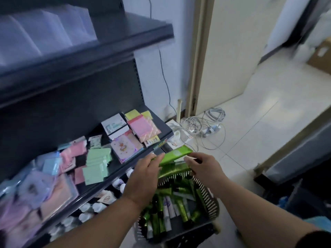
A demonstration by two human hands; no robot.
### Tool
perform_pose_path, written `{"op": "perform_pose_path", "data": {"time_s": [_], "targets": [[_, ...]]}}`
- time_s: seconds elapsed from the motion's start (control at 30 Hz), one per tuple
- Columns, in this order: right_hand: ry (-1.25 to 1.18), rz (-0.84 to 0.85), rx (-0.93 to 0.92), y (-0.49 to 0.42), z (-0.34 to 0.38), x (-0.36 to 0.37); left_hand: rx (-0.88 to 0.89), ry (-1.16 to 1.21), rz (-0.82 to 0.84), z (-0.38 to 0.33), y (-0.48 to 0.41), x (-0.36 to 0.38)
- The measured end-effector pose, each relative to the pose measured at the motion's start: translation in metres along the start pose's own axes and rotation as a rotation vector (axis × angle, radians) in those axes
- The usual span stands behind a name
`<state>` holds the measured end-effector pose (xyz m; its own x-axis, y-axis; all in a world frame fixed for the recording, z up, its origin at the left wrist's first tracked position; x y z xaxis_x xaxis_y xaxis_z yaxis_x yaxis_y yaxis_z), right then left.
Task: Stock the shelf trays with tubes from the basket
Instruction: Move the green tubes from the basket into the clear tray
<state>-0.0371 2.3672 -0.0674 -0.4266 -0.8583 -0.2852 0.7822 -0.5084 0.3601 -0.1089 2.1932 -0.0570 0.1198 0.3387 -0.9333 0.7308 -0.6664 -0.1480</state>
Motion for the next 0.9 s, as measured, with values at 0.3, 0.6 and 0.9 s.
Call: {"op": "perform_pose_path", "data": {"time_s": [0.3,0.6,0.9], "targets": [[0.206,0.198,-0.455,0.073,0.160,0.018,-0.148,0.069,-0.124,-0.011,0.032,-0.172],[-0.181,0.125,-0.340,0.146,0.249,0.086,-0.321,0.167,-0.494,0.042,0.130,-0.302],[-0.819,0.560,0.036,0.243,0.302,0.230,-0.552,0.543,-0.788,0.120,0.242,-0.408]]}}
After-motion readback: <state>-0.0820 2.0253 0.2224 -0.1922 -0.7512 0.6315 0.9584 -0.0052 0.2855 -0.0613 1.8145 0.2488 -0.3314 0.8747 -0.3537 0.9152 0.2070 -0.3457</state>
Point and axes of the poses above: each hand's wrist, its own y-axis away from the middle knuckle, its own x-axis out of the palm, z = x × y, the point moved 4 cm from there along -y, towards the middle knuckle, and after that the axes turned 6 degrees about -y, right-handed, at the moved point
